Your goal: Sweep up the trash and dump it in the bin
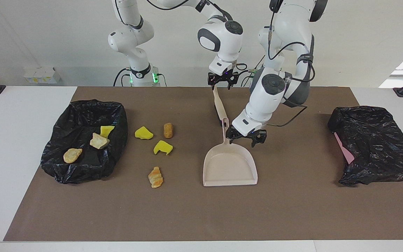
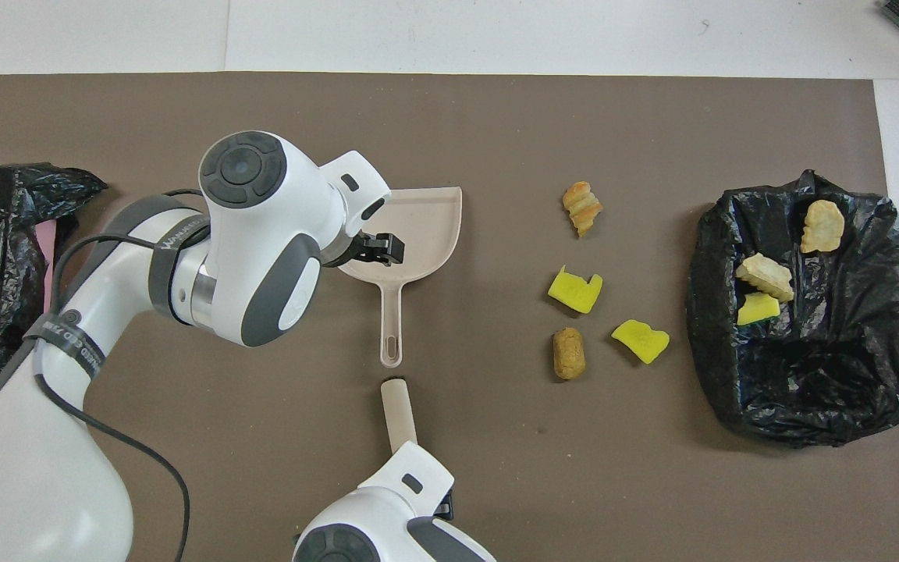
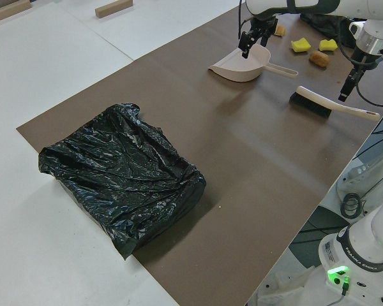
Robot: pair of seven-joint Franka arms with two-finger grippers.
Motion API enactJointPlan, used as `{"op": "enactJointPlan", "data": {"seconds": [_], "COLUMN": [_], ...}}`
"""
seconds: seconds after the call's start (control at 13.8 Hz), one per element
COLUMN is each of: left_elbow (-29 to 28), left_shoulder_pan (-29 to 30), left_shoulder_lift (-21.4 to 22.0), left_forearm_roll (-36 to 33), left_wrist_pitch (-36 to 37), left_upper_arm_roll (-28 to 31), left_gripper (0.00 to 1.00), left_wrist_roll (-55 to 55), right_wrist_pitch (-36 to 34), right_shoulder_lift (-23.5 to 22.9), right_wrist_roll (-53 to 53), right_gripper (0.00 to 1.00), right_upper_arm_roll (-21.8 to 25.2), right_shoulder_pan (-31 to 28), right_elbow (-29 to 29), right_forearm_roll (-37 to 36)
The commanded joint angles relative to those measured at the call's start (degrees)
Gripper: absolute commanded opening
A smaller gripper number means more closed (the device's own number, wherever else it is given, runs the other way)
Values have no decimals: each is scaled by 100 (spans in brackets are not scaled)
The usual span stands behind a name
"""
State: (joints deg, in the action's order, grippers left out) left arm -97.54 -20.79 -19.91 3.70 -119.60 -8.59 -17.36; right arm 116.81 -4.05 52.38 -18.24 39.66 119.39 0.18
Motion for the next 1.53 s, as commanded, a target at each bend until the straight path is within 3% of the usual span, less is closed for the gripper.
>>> {"op": "enactJointPlan", "data": {"seconds": [0.0, 0.22, 0.29, 0.36, 0.44, 0.51, 0.73, 0.8, 0.95, 1.09, 1.45], "left_elbow": [-344, -748, -810, -767, -697, -679, -600, -504, -267, 6, 69], "left_shoulder_pan": [-303, -513, -531, -540, -532, -514, -435, -391, -94, 187, 1031], "left_shoulder_lift": [84, 207, 207, 207, 190, 181, 242, 286, 347, 435, 936], "left_forearm_roll": [17, 148, 175, 201, 315, 368, 369, 360, 299, 307, 325], "left_wrist_pitch": [-134, -151, -142, -29, 102, 112, 200, 357, 743, 1148, 1746], "left_upper_arm_roll": [77, 68, 68, 68, 77, 77, 77, 103, 104, 138, 156], "left_gripper": [100, 96, 89, 67, 26, 0, 0, 0, 0, 0, 0], "left_wrist_roll": [-381, -452, -496, -531, -523, -523, -497, -436, -95, 354, 1258], "right_wrist_pitch": [446, 860, 878, 974, 1044, 1123, 1212, 1256, 1256, 1256, 1239], "right_shoulder_lift": [439, 519, 484, 484, 484, 466, 431, 431, 414, 413, 510], "right_wrist_roll": [79, 45, 18, -17, -17, -43, -139, -175, -140, -105, 44], "right_gripper": [84, 84, 84, 84, 84, 84, 79, 67, 29, 0, 0], "right_upper_arm_roll": [22, 22, 22, 22, 22, 22, 31, 31, 31, 31, 40], "right_shoulder_pan": [225, 314, 366, 367, 367, 358, 341, 341, 341, 341, 376], "right_elbow": [864, 1244, 1253, 1323, 1341, 1350, 1341, 1341, 1332, 1323, 1297], "right_forearm_roll": [167, 167, 184, 184, 184, 184, 429, 474, 474, 474, 422]}}
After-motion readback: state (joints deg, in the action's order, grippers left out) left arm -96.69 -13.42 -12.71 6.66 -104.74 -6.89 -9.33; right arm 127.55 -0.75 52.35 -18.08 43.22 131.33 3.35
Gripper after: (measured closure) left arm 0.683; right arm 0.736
